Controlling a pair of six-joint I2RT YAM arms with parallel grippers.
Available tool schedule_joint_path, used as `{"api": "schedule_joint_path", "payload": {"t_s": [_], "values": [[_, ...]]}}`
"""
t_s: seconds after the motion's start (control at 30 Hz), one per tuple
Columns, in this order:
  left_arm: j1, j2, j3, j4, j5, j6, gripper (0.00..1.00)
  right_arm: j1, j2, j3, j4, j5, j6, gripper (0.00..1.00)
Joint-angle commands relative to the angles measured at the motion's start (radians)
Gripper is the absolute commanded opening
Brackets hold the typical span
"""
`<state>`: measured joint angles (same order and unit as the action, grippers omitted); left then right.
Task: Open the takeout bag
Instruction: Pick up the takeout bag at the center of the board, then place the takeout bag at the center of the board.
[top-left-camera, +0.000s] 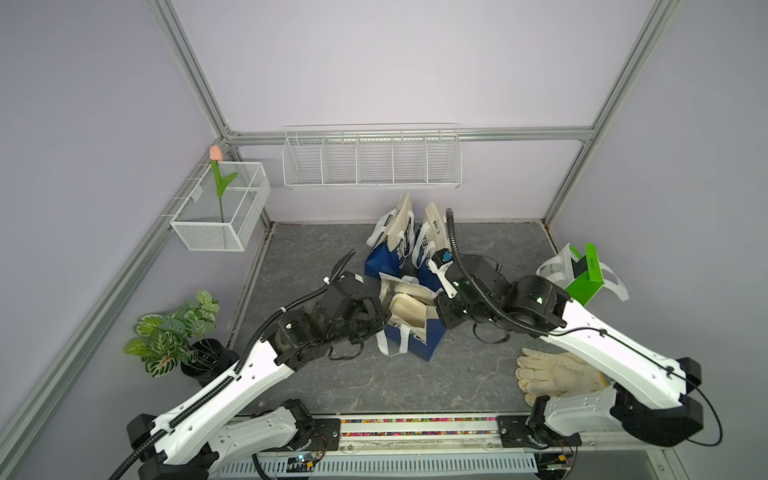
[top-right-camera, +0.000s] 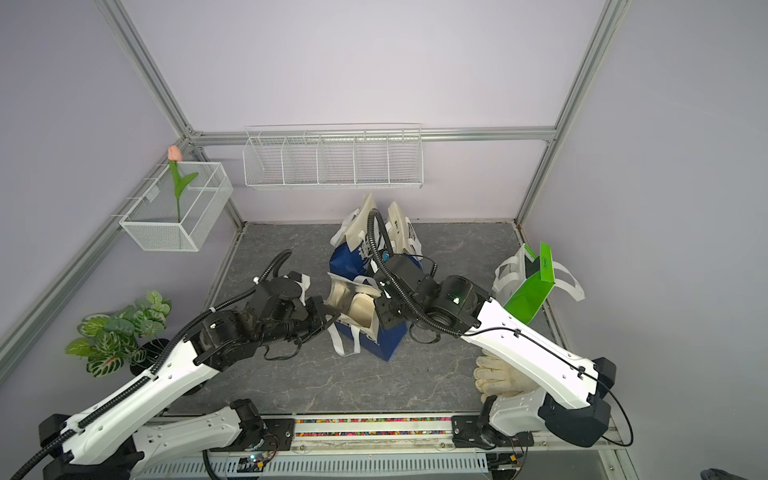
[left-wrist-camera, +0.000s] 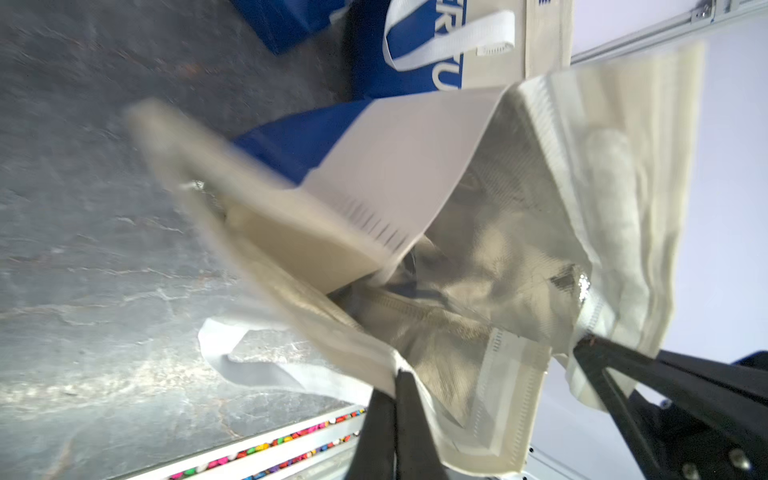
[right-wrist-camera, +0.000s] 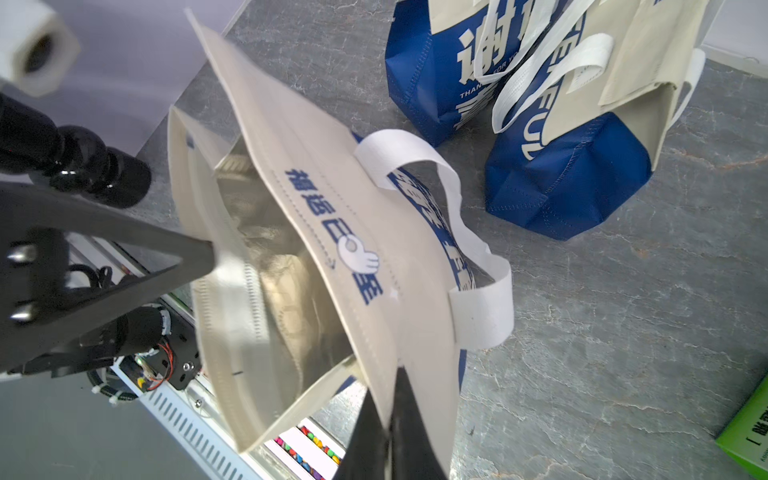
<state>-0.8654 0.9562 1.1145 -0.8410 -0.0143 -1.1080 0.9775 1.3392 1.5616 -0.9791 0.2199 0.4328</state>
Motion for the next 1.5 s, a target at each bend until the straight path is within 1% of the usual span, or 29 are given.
{"api": "schedule_joint_path", "payload": {"t_s": [0.0,0.07,0.13,0.17,0.2,0.27,0.3,0.33,0.37,0.4,0.43,0.47,0.5,0.6,0.67,0.77,0.8,0.9,1.03,1.17,1.27,1.37,1.47], "values": [[0.027,-0.072,0.046,-0.104,-0.118,0.143,0.0,-0.05,0.008,-0.011,0.113,-0.152,0.025,0.08],[0.03,-0.108,0.063,-0.123,-0.186,0.211,0.0,-0.067,0.041,0.019,0.14,-0.196,0.026,0.09],[0.041,-0.13,0.09,-0.158,-0.277,0.26,0.0,-0.083,0.094,0.076,0.142,-0.206,0.023,0.12],[0.051,-0.131,0.1,-0.163,-0.303,0.287,0.0,-0.09,0.119,0.102,0.144,-0.215,0.023,0.14],[0.069,-0.123,0.117,-0.174,-0.33,0.309,0.0,-0.095,0.149,0.131,0.148,-0.225,0.023,0.2],[0.118,-0.099,0.14,-0.168,-0.335,0.362,0.0,-0.096,0.202,0.19,0.151,-0.24,0.015,0.42],[0.15,-0.081,0.146,-0.157,-0.339,0.384,0.0,-0.096,0.227,0.218,0.148,-0.244,0.013,0.5],[0.194,-0.062,0.146,-0.138,-0.33,0.405,0.0,-0.097,0.243,0.24,0.147,-0.249,0.009,0.55],[0.238,-0.05,0.144,-0.119,-0.305,0.416,0.0,-0.097,0.248,0.25,0.149,-0.25,0.01,0.61],[0.302,-0.036,0.14,-0.085,-0.255,0.429,0.0,-0.096,0.247,0.255,0.15,-0.245,0.011,0.73],[0.362,-0.027,0.133,-0.051,-0.209,0.437,0.0,-0.094,0.238,0.252,0.15,-0.23,0.011,0.78],[0.418,-0.016,0.13,-0.025,-0.171,0.441,0.0,-0.092,0.225,0.244,0.148,-0.216,0.01,0.8],[0.474,-0.006,0.129,0.002,-0.139,0.448,0.0,-0.09,0.205,0.227,0.146,-0.198,0.008,0.81],[0.594,0.038,0.153,0.051,-0.091,0.459,0.0,-0.083,0.114,0.141,0.152,-0.157,0.007,0.82],[0.651,0.072,0.178,0.082,-0.072,0.471,0.0,-0.079,0.044,0.074,0.158,-0.128,0.01,0.82],[0.719,0.132,0.219,0.128,-0.078,0.493,0.0,-0.077,-0.072,-0.05,0.187,-0.101,0.027,0.82],[0.734,0.156,0.233,0.146,-0.073,0.503,0.0,-0.077,-0.112,-0.09,0.198,-0.098,0.037,0.83],[0.741,0.218,0.289,0.17,-0.113,0.553,0.0,-0.077,-0.198,-0.178,0.219,-0.096,0.052,0.83],[0.762,0.288,0.322,0.182,-0.151,0.606,0.0,-0.076,-0.256,-0.237,0.207,-0.083,0.061,0.83],[0.809,0.33,0.28,0.235,-0.173,0.636,0.0,-0.077,-0.297,-0.302,0.222,-0.085,0.079,0.83],[0.854,0.357,0.234,0.265,-0.153,0.633,0.0,-0.077,-0.328,-0.353,0.23,-0.089,0.096,0.83],[0.865,0.364,0.191,0.262,-0.167,0.604,0.0,-0.077,-0.355,-0.379,0.225,-0.081,0.104,0.83],[0.866,0.343,0.15,0.257,-0.17,0.57,0.0,-0.077,-0.367,-0.383,0.21,-0.069,0.101,0.83]]}}
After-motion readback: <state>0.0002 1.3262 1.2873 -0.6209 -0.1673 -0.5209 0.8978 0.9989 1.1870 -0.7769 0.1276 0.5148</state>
